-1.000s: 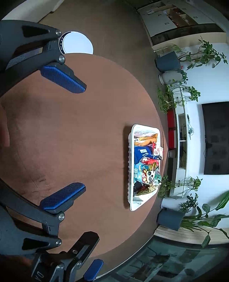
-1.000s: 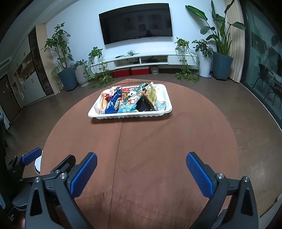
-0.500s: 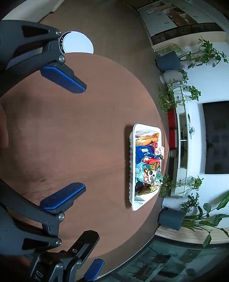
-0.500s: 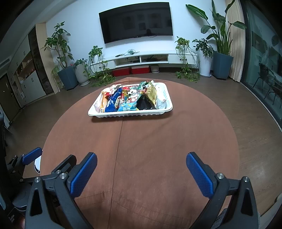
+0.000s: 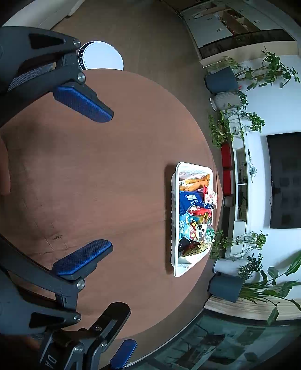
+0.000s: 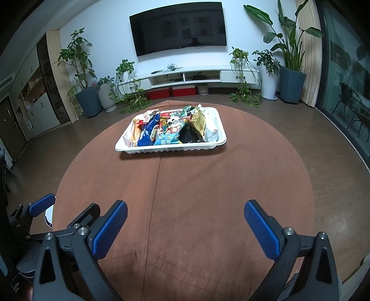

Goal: Organize snacks

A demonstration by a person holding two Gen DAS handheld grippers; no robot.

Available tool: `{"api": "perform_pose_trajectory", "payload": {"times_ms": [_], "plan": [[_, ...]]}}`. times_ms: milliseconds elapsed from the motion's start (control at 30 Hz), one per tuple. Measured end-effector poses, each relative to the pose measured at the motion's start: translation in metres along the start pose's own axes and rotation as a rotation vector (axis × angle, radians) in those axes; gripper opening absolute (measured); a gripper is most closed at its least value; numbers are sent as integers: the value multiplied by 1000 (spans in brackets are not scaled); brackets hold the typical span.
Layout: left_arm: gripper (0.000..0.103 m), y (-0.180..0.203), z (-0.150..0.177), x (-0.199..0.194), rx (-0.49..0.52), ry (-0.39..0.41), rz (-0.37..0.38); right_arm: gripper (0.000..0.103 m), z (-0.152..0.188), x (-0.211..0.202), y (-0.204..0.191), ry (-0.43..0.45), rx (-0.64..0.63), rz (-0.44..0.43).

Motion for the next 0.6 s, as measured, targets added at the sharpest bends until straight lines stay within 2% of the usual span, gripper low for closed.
{"api": "perform_pose_trajectory", "payload": {"times_ms": [600], "plan": [[103, 0, 0, 0, 1, -1, -1, 103, -1, -1, 0, -2, 0, 1]]}}
Point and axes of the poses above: each gripper's, at about its wrist camera, not at the fingertips, and x roughly the way its jaws point, y to its right, z to its underside, the point moved 2 cm from there along x, roughly the way its jaws point, and after that the axes turned 7 degrees about -z, right-handed, at the moved point
